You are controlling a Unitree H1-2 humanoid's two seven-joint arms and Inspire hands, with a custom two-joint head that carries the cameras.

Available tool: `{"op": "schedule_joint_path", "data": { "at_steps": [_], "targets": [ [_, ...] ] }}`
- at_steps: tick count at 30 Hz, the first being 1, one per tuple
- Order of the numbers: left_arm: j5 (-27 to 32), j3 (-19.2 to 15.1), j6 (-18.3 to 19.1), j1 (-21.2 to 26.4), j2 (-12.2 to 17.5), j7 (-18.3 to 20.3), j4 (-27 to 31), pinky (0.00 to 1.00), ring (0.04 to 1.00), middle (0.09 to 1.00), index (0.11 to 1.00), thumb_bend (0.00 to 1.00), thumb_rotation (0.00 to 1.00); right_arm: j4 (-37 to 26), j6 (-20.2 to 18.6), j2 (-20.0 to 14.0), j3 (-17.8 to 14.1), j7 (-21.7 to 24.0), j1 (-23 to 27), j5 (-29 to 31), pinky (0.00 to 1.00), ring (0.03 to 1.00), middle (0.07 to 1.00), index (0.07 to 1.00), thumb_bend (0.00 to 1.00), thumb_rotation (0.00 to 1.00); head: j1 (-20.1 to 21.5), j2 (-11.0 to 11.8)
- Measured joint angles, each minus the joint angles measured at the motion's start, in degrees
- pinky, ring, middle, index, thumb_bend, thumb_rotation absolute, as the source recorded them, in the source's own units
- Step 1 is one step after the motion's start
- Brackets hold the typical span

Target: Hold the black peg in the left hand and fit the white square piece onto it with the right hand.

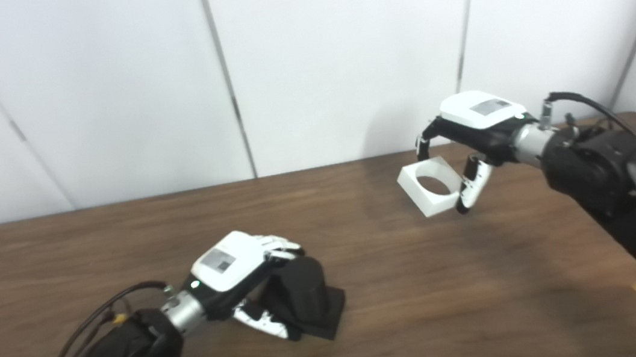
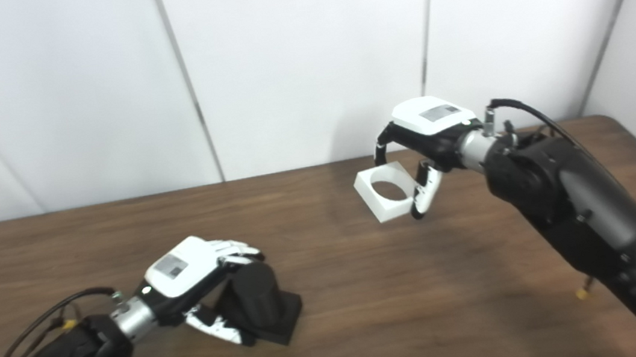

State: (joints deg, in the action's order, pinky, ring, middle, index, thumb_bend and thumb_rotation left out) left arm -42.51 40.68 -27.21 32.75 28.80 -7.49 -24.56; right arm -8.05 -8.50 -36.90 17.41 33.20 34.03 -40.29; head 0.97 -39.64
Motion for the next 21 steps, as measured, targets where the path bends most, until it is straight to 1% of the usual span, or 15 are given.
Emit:
{"op": "schedule_joint_path", "data": {
  "at_steps": [3, 10, 13, 18, 21],
  "targets": [
    [-0.01, -0.59, 0.1, 0.02, -0.71, 0.93, -0.18, 0.72, 0.814, 0.811, 0.492, 0.52, 0.07, -1.49, 0.34, 0.53, 0.72, 1.66, 0.06, 0.63, 0.72, 0.824, 0.768, 0.479, 0.52, 0.13, -0.62, -0.44],
    [-0.85, -1.42, 0.97, 0.12, -2.12, 1.95, -0.18, 0.72, 0.824, 0.815, 0.492, 0.52, 0.07, -6.26, 0.47, 2.73, 1.06, 5.31, 1.27, 1.84, 0.73, 0.829, 0.771, 0.48, 0.52, 0.13, -2.46, -0.7],
    [-0.97, -1.61, 1.62, 0.18, -2.67, 2.48, -0.17, 0.72, 0.828, 0.818, 0.492, 0.52, 0.07, -7.55, 0.53, 4.33, 1.24, 5.72, 1.65, 2.4, 0.71, 0.816, 0.766, 0.479, 0.52, 0.13, -2.82, -0.88],
    [-1.29, -1.89, 2.08, 0.4, -3.35, 3.12, -0.18, 0.71, 0.825, 0.815, 0.491, 0.52, 0.07, -7.85, 0.78, 6.98, 2.51, 5.97, 1.85, 2.65, 0.71, 0.819, 0.769, 0.479, 0.52, 0.13, -3.34, -0.88],
    [-1.37, -1.91, 2.15, 0.44, -3.6, 3.15, -0.23, 0.71, 0.826, 0.814, 0.491, 0.52, 0.07, -7.93, 1.08, 7.57, 3.25, 6.88, 2.04, 2.83, 0.72, 0.824, 0.771, 0.479, 0.52, 0.13, -3.87, -0.97]
  ]
}}
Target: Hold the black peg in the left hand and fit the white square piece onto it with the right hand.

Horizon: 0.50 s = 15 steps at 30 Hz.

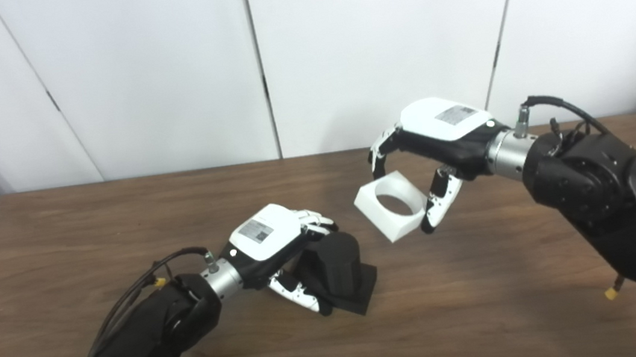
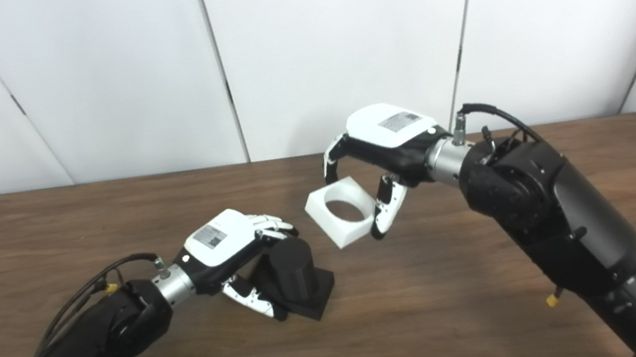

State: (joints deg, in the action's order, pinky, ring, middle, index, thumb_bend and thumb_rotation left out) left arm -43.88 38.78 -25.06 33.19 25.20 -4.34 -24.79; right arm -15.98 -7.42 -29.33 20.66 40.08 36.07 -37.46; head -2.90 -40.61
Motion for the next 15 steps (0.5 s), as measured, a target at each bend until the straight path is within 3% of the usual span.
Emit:
{"op": "schedule_joint_path", "data": {
  "at_steps": [15],
  "targets": [
    [-0.1, -0.01, 1.89, -0.01, -1.47, 0.34, 0.09, 0.73, 0.832, 0.817, 0.492, 0.52, 0.08, -0.13, 0.12, 5.07, 1.48, 1.21, 0.29, 0.64, 0.72, 0.822, 0.762, 0.479, 0.52, 0.13, -1.32, -0.61]
  ]
}}
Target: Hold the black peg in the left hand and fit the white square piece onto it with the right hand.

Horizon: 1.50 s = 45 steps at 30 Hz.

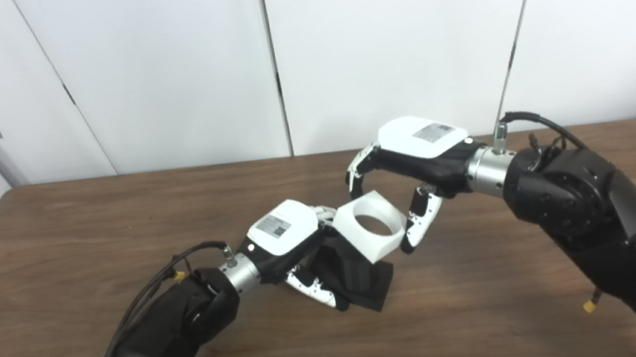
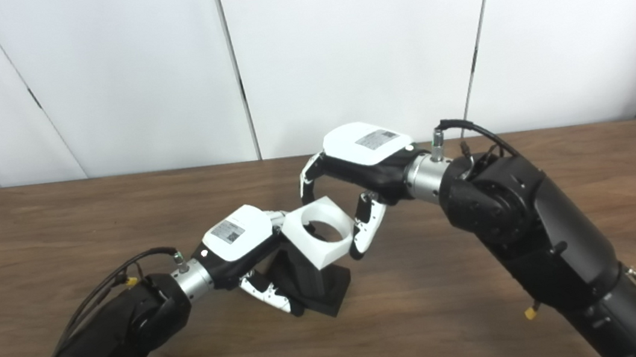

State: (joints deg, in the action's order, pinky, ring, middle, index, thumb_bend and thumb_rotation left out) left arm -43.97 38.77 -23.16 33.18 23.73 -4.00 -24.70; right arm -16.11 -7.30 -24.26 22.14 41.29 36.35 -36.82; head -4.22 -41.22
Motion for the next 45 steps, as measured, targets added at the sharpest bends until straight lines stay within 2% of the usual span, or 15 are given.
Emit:
{"op": "schedule_joint_path", "data": {
  "at_steps": [8, 22, 45],
  "targets": [
    [-0.17, -0.02, 0.27, 0.02, -0.02, 0.51, 0.39, 0.73, 0.831, 0.819, 0.492, 0.52, 0.08, 0.0, -0.01, 1.88, 0.69, 0.03, 0.0, -0.04, 0.73, 0.821, 0.765, 0.479, 0.52, 0.13, 0.26, -0.26],
    [-0.18, -0.12, 1.66, -0.1, -0.08, 1.88, 1.58, 0.74, 0.829, 0.823, 0.491, 0.52, 0.08, 0.68, -0.2, 2.27, 0.84, 0.17, -0.03, 1.52, 0.73, 0.825, 0.767, 0.479, 0.52, 0.13, -0.09, -0.97],
    [-0.24, -0.23, 1.91, -0.16, -0.05, 2.32, 1.94, 0.73, 0.829, 0.818, 0.492, 0.52, 0.08, 0.93, -0.19, 1.13, -0.37, 0.26, 0.12, 2.15, 0.7, 0.822, 0.763, 0.48, 0.52, 0.13, 0.97, -0.88]
  ]
}}
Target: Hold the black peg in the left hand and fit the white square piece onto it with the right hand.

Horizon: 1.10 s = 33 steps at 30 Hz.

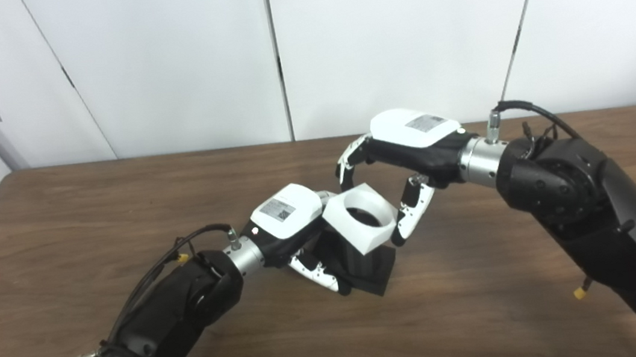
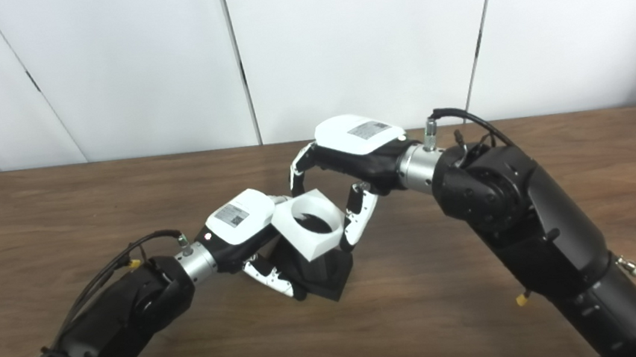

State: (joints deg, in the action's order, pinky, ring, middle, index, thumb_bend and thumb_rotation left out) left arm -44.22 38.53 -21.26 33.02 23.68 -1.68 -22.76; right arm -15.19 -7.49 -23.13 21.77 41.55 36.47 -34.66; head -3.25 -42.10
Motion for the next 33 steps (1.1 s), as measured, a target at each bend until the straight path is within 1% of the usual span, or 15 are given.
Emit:
{"op": "schedule_joint_path", "data": {
  "at_steps": [11, 23, 29, 33],
  "targets": [
    [-0.01, 0.02, 0.05, -0.01, 0.0, 0.01, 0.04, 0.73, 0.823, 0.818, 0.491, 0.52, 0.08, 0.0, -0.04, -0.14, -0.13, 1.12, 0.8, 0.24, 0.71, 0.826, 0.763, 0.48, 0.52, 0.13, -0.44, -0.18],
    [-0.01, 0.02, 0.06, -0.02, 0.0, 0.03, 0.05, 0.73, 0.826, 0.819, 0.491, 0.52, 0.08, 0.11, -0.01, 0.22, 0.23, 1.14, 0.78, 0.08, 0.71, 0.824, 0.763, 0.479, 0.52, 0.13, -0.88, -0.53],
    [-0.01, -0.02, 0.22, -0.03, 0.0, 0.39, 0.33, 0.73, 0.823, 0.815, 0.491, 0.52, 0.08, 2.23, 0.27, 0.53, 0.8, 0.92, 0.57, -0.24, 0.71, 0.815, 0.76, 0.479, 0.52, 0.13, -0.88, -0.62],
    [-0.01, -0.04, 0.21, -0.07, 0.01, 0.39, 0.36, 0.72, 0.824, 0.817, 0.491, 0.52, 0.08, 3.71, 1.35, 0.54, 1.18, 0.56, 0.57, -0.42, 0.72, 0.814, 0.759, 0.479, 0.52, 0.13, -0.88, -0.62]
  ]
}}
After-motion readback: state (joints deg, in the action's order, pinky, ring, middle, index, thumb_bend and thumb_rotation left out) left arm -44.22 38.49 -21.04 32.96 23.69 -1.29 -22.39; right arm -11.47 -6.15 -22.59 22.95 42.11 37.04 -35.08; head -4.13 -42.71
